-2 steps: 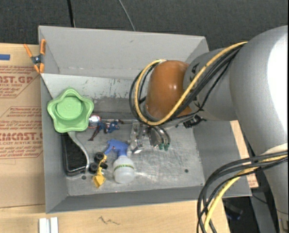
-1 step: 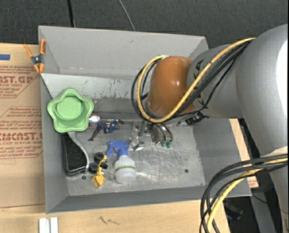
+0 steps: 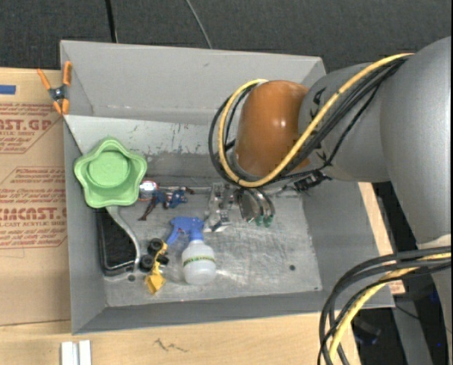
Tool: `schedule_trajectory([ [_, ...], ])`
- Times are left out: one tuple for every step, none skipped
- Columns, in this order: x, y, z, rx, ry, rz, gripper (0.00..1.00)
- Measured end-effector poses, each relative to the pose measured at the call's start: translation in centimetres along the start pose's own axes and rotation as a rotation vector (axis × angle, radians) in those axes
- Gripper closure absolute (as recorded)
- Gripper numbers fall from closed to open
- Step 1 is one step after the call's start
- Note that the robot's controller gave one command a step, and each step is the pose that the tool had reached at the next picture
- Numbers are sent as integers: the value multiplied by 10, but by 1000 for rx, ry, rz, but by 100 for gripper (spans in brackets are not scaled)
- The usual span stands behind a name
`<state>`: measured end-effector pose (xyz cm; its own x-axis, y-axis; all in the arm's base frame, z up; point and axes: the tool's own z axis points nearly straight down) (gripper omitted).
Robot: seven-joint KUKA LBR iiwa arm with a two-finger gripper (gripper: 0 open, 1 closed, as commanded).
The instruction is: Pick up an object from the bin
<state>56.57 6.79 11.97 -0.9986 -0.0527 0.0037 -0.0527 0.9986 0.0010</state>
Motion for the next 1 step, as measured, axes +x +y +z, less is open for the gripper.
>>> schedule_trajectory([
  [0,0,-22,0,0,0,100],
])
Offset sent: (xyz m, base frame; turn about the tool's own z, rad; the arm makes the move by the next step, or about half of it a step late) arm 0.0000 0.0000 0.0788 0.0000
